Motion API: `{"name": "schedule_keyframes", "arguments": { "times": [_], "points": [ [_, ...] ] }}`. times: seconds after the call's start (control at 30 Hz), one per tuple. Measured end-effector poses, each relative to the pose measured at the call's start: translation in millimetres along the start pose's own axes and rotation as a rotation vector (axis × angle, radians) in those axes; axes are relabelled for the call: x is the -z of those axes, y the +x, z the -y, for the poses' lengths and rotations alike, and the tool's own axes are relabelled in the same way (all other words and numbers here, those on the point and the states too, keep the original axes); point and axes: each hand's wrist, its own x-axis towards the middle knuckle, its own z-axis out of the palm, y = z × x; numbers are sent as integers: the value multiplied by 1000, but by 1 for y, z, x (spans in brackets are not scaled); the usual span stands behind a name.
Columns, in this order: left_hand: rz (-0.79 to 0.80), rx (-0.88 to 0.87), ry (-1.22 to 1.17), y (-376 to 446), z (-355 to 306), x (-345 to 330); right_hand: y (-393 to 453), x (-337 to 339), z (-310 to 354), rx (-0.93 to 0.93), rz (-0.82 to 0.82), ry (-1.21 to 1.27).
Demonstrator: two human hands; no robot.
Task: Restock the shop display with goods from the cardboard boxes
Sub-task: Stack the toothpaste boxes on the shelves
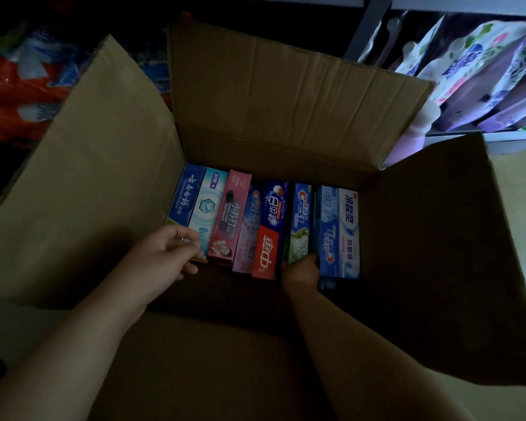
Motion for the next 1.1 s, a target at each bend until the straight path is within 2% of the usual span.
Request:
{"name": "schedule_keyframes", "arguments": {
  "times": [0.23, 0.5, 0.63, 0.77, 0.9, 1.03, 1.1],
  "points": [
    [18, 5, 2, 2, 5, 1, 1, -5, -8, -61, 1, -78],
    [57, -1, -12, 4, 4, 1, -29, 42, -1, -103, 68, 97],
    [106, 8, 20, 3, -6, -4, -61, 70, 7, 9, 148, 217],
    [208, -6, 40, 2, -22, -18, -106, 75, 29, 233, 217, 182],
    [241, -40, -191, -1, -42, -30, -136, 72, 47, 435, 239, 70],
    [91, -42, -339, 4, -41, -39, -145, 70, 53, 554, 233, 39],
    [26, -32, -361, 7, -35, -38, -148, 66, 51, 582, 292, 28]
  ]
}}
